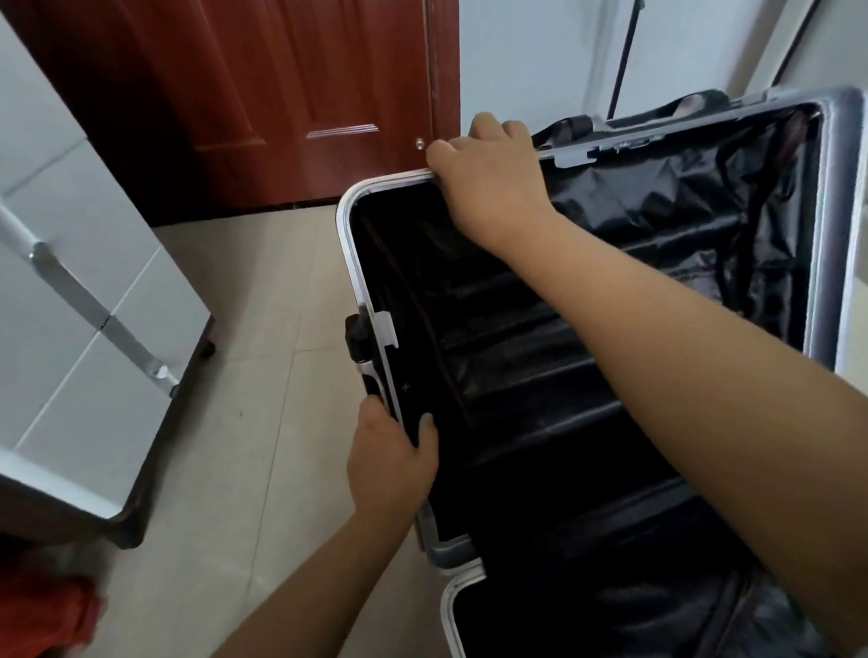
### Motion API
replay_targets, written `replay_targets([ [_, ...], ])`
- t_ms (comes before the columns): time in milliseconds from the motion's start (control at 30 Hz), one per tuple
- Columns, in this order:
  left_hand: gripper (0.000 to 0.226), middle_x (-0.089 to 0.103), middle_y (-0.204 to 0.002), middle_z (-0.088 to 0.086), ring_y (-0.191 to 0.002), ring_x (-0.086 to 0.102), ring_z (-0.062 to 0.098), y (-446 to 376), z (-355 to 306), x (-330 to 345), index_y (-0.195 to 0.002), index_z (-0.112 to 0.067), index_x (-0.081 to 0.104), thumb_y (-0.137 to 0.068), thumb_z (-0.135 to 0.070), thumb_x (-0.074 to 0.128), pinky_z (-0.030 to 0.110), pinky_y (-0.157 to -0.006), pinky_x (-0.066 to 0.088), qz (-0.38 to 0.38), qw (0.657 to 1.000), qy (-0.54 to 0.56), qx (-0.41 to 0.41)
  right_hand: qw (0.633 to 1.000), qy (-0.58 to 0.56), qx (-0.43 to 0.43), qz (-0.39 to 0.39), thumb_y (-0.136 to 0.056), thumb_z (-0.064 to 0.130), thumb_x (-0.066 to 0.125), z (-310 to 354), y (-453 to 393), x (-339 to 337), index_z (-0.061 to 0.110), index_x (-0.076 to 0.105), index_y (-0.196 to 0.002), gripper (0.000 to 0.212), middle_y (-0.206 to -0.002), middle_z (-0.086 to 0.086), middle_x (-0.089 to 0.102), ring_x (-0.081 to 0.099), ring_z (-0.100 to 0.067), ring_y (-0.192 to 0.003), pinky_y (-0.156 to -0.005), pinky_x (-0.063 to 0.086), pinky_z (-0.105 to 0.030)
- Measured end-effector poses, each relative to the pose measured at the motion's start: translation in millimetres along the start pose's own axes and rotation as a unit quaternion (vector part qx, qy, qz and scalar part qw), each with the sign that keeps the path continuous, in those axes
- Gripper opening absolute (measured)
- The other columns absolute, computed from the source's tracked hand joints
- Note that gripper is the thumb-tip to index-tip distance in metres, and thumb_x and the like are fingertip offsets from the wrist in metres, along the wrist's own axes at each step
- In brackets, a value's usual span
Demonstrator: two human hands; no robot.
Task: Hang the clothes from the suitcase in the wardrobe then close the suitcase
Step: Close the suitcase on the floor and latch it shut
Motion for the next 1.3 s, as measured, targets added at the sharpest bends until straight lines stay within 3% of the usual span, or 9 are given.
replay_targets([
  [233,0.023,0.046,-0.094,0.011,-0.085,0.057,0.035,-8.3,-21.4,9.1,-0.113,0.002,0.041,-0.094,-0.012,0.04,0.037,-0.069,0.045,0.039,0.998,-0.048,0.032,1.0,-0.003,-0.009,0.015,-0.049,0.002,0.067,-19.2,9.8,-28.0,0.011,0.06,-0.054,0.012,-0.046,0.002,0.052,0.059,-0.023,-0.065,-0.061,0.035,-0.027],
  [367,0.026,0.052,-0.101,0.016,-0.092,0.057,0.038,-36.1,-49.8,29.6,-0.117,0.0,0.04,-0.097,-0.017,0.037,0.037,-0.07,0.041,0.062,0.995,-0.048,0.057,0.998,0.059,0.026,0.009,-0.035,0.012,0.059,-59.2,28.3,-48.8,0.017,0.054,-0.04,0.008,-0.035,0.006,0.047,0.056,-0.016,-0.05,-0.054,0.028,-0.021],
  [500,0.039,0.049,-0.119,0.017,-0.108,0.051,0.035,-64.8,-95.4,61.1,-0.124,-0.002,0.039,-0.095,-0.028,0.044,0.041,-0.084,0.045,0.107,0.985,-0.047,0.125,0.976,0.172,0.09,-0.096,-0.042,0.009,0.059,-96.3,53.4,-89.4,0.019,0.054,-0.046,0.012,-0.042,0.005,0.049,0.055,-0.016,-0.054,-0.063,0.012,-0.027],
  [633,0.036,0.053,-0.116,0.014,-0.108,0.054,0.032,-67.8,-115.8,94.6,-0.119,-0.007,0.044,-0.093,-0.032,0.044,0.044,-0.088,0.046,0.243,0.942,-0.024,0.231,0.964,0.154,0.144,-0.163,-0.048,0.007,0.065,-104.7,97.4,-122.1,0.015,0.065,-0.064,0.017,-0.061,0.005,0.063,0.054,-0.021,-0.067,-0.062,0.017,-0.028],
  [733,0.043,0.054,-0.104,0.008,-0.104,0.054,0.03,-60.9,-117.8,43.4,-0.112,-0.005,0.05,-0.087,-0.034,0.03,0.041,-0.087,0.044,0.132,0.962,0.131,0.199,0.97,0.088,0.145,-0.172,-0.06,0.015,0.066,-89.8,125.3,-137.2,0.01,0.071,-0.083,0.024,-0.084,0.0,0.07,0.037,-0.021,-0.081,-0.068,0.021,-0.03],
  [833,0.058,0.05,-0.114,0.007,-0.107,0.049,0.019,-39.2,-139.5,-11.3,-0.125,0.002,0.042,-0.086,-0.038,0.027,0.028,-0.094,0.039,0.035,0.937,0.259,0.232,0.975,0.047,0.144,-0.164,-0.075,0.039,0.062,-65.3,144.3,-136.7,0.006,0.07,-0.096,0.04,-0.099,-0.005,0.07,0.039,-0.022,-0.087,-0.078,0.027,-0.035],
  [967,0.045,0.041,-0.117,-0.019,-0.104,0.042,-0.024,-13.0,-194.8,-44.6,-0.126,-0.015,0.033,-0.088,-0.036,0.024,-0.002,-0.093,0.029,0.025,0.884,0.308,0.352,0.967,-0.012,0.16,-0.197,-0.086,0.032,0.052,-51.6,160.7,-142.7,0.004,0.072,-0.095,0.035,-0.1,-0.007,0.071,0.047,-0.021,-0.089,-0.094,0.034,-0.039],
  [1133,0.037,0.047,-0.121,-0.006,-0.12,0.044,0.009,-32.8,-189.5,-26.6,-0.113,-0.031,0.041,-0.081,-0.028,0.023,0.031,-0.111,0.031,0.094,0.885,0.412,0.197,0.949,-0.108,0.219,-0.198,-0.083,0.011,0.051,-76.4,184.5,-169.9,-0.005,0.067,-0.1,0.028,-0.106,-0.017,0.067,0.061,-0.032,-0.097,-0.098,0.03,-0.013],
  [1300,0.037,0.058,-0.099,-0.012,-0.097,0.055,0.005,-34.1,-184.4,-20.7,-0.096,-0.031,0.054,-0.074,-0.024,0.025,0.02,-0.09,0.041,0.074,0.854,0.498,0.129,0.941,0.128,0.286,-0.131,-0.084,0.03,0.046,-89.1,193.3,-170.9,0.007,0.07,-0.093,0.034,-0.106,-0.009,0.07,0.059,-0.032,-0.11,-0.098,0.023,-0.04],
])
Point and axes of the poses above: each hand's wrist, its own y-axis away from the middle knuckle, its own x-axis out of the palm, z = x × y, the point moved 9 cm from there along -y, towards the middle knuckle
